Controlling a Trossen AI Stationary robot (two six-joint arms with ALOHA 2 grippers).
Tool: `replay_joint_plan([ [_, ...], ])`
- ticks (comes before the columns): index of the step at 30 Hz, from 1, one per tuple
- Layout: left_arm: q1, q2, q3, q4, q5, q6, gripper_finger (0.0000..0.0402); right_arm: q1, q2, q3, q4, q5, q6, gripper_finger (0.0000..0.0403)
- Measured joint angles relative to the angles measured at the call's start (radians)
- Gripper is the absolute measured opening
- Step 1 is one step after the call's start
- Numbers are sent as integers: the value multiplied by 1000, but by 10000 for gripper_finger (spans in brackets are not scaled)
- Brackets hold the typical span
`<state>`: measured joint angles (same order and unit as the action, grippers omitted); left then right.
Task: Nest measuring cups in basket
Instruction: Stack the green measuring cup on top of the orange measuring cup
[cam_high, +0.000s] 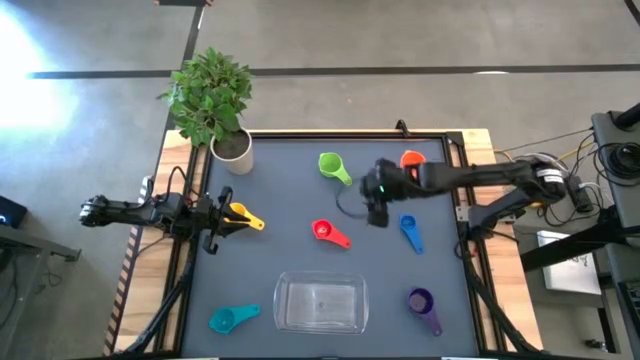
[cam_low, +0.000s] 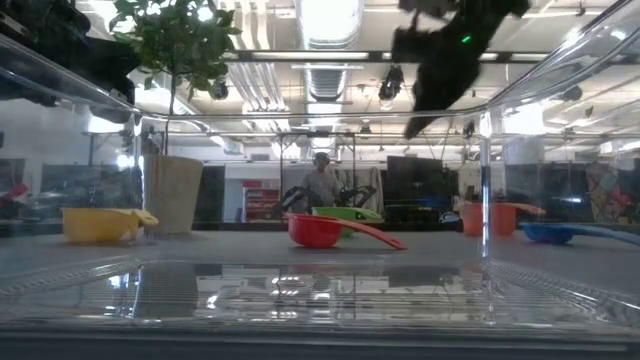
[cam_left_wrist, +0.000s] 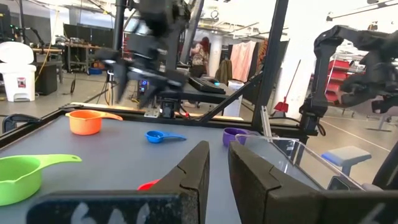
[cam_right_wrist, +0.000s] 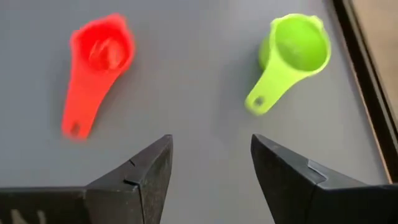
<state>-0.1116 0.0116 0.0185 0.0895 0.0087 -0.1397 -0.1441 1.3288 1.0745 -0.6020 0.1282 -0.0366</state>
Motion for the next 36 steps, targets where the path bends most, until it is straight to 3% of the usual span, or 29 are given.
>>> replay_joint_plan([
  [6, 0, 0, 0, 0, 0, 0, 41, -207, 110, 4, 153, -98, 92, 213],
  [9, 0, 0, 0, 0, 0, 0, 41, -254, 187, 32, 167, -111, 79, 225],
  [16, 0, 0, 0, 0, 0, 0, 41, -251, 358, 132, 167, -129, 63, 286],
  [24, 0, 0, 0, 0, 0, 0, 41, -261, 440, 182, 171, -122, 102, 345],
  [30, 0, 0, 0, 0, 0, 0, 41, -282, 501, 194, 175, -103, 109, 350],
  [36, 0, 0, 0, 0, 0, 0, 41, -289, 540, 209, 182, -103, 104, 326],
])
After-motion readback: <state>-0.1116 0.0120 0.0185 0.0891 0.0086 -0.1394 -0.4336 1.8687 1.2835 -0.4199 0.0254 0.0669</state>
